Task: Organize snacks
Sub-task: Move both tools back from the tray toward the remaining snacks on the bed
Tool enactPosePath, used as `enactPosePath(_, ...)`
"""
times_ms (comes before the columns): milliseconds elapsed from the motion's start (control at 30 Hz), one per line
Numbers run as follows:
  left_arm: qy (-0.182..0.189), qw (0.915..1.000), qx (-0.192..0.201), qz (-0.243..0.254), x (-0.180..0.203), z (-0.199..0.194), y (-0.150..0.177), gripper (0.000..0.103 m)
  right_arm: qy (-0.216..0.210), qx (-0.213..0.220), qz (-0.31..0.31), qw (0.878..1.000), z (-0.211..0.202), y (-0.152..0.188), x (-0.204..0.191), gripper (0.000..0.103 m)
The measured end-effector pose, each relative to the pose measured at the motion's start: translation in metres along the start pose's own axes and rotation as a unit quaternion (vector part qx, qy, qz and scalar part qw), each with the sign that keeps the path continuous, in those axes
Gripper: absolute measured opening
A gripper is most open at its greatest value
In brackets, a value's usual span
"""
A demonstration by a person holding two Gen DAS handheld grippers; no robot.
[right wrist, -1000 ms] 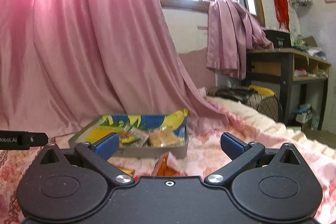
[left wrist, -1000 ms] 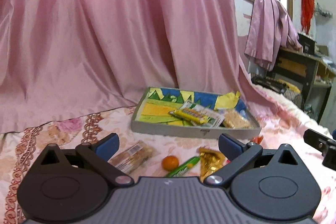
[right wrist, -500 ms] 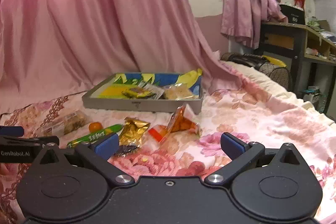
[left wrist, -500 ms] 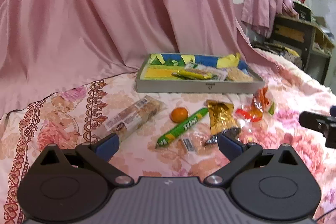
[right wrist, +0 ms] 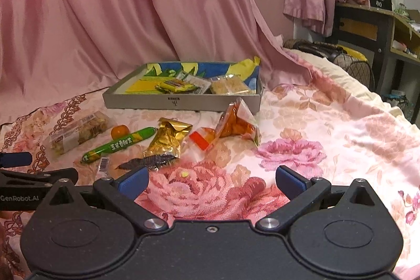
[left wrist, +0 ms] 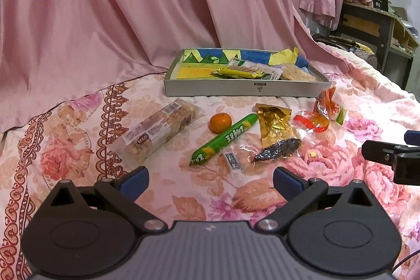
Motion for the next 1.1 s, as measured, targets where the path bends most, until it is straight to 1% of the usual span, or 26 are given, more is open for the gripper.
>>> enactPosePath(200,-0.002,1.0,-0.006,-0.005,-0.001,0.003,0.0,0.103,0.007,-0.015,0.004,1.0,0.005,0.002,0.003,0.102)
enactPosePath(500,0.001,0.9998,-0.019,-0.004,0.003,0.011,0.001,0.103,0.004,-0.025,0.01,1.0,0.008,0.002,0.004,0.102)
enactPosePath(833,0.001,0.9996,-0.028,-0.003,0.011,0.023,-0.005,0.103,0.006,-0.032,0.034,0.999,0.012,0.0,0.012,0.102)
enactPosePath(967,0.003,0.9993,-0.035,-0.009,0.012,0.031,-0.008,0.103,0.006,-0.038,0.049,0.998,0.017,-0.002,0.017,0.102)
enactPosePath(1100,0.005,0.9988,-0.048,-0.004,0.013,0.043,-0.01,0.103,0.002,-0.056,0.068,0.996,0.028,-0.005,0.026,0.102)
Point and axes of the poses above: each gripper's, at about its wrist camera, not at the fingertips, and z roughly the way its jaws point, x to its right, y to its underside, the point moved 5 cm from there along z, roughly the way its jaws point, and after that the axes turned 11 degrees about z, right-handed, at the moved point
